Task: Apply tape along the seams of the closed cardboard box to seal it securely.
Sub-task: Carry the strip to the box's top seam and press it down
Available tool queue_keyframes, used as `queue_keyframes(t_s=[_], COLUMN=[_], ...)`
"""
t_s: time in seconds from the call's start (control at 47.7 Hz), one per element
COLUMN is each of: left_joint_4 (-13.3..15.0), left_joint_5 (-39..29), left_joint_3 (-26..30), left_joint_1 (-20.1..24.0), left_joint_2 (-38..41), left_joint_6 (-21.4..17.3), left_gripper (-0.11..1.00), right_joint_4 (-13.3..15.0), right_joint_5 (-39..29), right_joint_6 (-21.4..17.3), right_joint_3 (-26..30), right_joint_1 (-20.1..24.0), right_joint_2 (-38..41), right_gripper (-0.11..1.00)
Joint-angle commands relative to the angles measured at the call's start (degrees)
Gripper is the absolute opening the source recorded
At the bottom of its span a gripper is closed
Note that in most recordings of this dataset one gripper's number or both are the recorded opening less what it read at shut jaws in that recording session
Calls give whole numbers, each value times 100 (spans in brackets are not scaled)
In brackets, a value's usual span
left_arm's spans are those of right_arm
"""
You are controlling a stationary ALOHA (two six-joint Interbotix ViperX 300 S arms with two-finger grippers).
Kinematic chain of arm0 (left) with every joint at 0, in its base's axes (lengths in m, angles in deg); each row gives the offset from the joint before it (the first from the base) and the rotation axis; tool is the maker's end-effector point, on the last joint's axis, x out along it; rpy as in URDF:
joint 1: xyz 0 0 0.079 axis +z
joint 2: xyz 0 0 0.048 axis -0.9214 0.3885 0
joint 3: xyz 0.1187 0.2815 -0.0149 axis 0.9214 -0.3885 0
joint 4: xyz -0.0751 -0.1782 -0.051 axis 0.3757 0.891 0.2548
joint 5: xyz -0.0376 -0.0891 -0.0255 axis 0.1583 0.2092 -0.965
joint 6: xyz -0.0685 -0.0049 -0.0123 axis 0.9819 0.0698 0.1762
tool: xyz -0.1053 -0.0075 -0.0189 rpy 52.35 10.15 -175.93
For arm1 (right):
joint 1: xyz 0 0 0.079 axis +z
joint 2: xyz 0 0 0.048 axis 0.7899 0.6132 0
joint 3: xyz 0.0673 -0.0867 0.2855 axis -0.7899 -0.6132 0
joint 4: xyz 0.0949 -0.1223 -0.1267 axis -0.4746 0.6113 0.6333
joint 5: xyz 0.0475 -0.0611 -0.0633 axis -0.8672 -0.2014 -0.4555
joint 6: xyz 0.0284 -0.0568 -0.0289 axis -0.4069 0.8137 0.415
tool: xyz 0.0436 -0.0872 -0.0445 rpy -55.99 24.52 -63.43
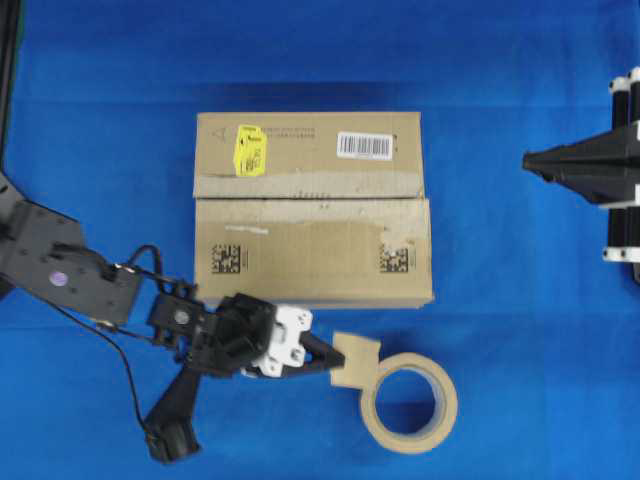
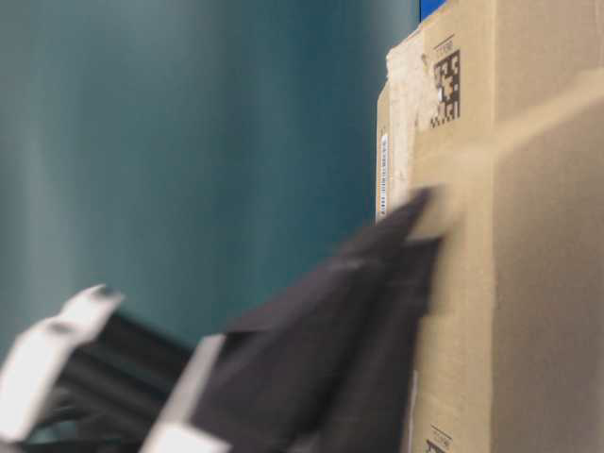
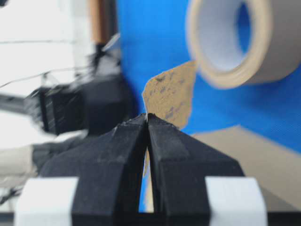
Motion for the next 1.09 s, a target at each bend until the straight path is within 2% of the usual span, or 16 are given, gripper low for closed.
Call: queue_keyframes(t_s=[0.0, 0.294, 0.608, 1.069], left_joint_4=[-26, -62, -70, -62], left_joint_5=[18, 35, -334, -1125], left_joint_3=[-53, -290, -272, -299], left_joint_1=[176, 1028, 1591, 1811], left_joint_2=[-413, -888, -870, -888], left_joint_6=[-26, -105, -976, -1037], left_gripper=[0, 0, 0, 0], right_joint_4=[9, 9, 0, 9], right_joint_5=[26, -53, -53, -62], right_joint_6=[9, 149, 281, 492], right_joint_3=[211, 352, 369, 360], right_joint_1=[-9, -9, -9, -9], right_joint_2=[-53, -185, -158, -132], right_gripper=[0, 0, 0, 0])
